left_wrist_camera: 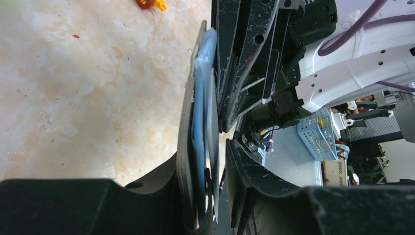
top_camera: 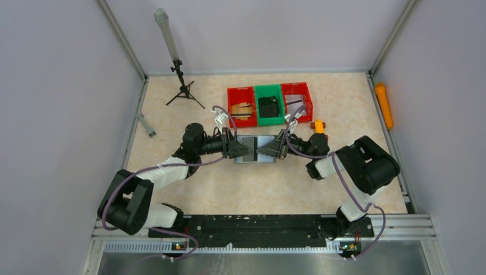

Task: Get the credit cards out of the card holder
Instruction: Remove the credit card from the card holder.

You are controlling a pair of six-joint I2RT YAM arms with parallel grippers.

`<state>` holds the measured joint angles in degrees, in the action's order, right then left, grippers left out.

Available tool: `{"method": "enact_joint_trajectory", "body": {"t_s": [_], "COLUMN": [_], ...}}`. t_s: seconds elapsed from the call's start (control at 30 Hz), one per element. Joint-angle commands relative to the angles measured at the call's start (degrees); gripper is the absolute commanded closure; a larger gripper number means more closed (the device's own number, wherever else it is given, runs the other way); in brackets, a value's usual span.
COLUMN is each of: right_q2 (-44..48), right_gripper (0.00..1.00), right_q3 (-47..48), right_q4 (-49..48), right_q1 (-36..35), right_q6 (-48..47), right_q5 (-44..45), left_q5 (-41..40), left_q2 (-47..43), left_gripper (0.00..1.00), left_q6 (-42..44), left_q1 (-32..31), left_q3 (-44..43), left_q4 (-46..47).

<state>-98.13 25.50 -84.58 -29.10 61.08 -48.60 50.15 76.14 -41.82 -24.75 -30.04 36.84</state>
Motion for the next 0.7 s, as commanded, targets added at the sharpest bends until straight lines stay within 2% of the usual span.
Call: {"method": "enact_joint_trajectory", "body": {"t_s": [0.0, 0.3, 0.53, 0.57, 0.67], "right_q2": [1.2, 3.3, 3.2, 2.9, 2.4], "right_gripper": [1.00, 1.00, 1.00, 0.98, 0.70], "right_q3": [0.7, 0.1, 0.0, 0.1, -0.2], "right_q4": [-1.9, 4.1, 2.3, 1.2, -0.6], "right_q1": [1.4, 2.5, 2.6, 2.5, 2.5], "right_q6": [-1.9, -5.1, -4.4, -3.7, -2.8], "right_q5": [1.9, 4.0, 3.2, 2.8, 2.5], "left_q5": [1.1, 1.2, 1.8, 1.8, 2.7], "left_q2": [-1.1, -3.1, -2.2, -2.1, -1.5], "left_gripper": [0.64, 0.71, 0.88, 0.90, 0.96], "left_q6": [0.6, -0.8, -1.6, -1.7, -2.7], "left_q1": [0.0, 1.5, 1.8, 1.8, 1.8], "left_q3": [-1.6, 0.2, 0.2, 0.2, 0.2], "left_q4": [1.6, 4.2, 5.3, 5.6, 7.2]}}
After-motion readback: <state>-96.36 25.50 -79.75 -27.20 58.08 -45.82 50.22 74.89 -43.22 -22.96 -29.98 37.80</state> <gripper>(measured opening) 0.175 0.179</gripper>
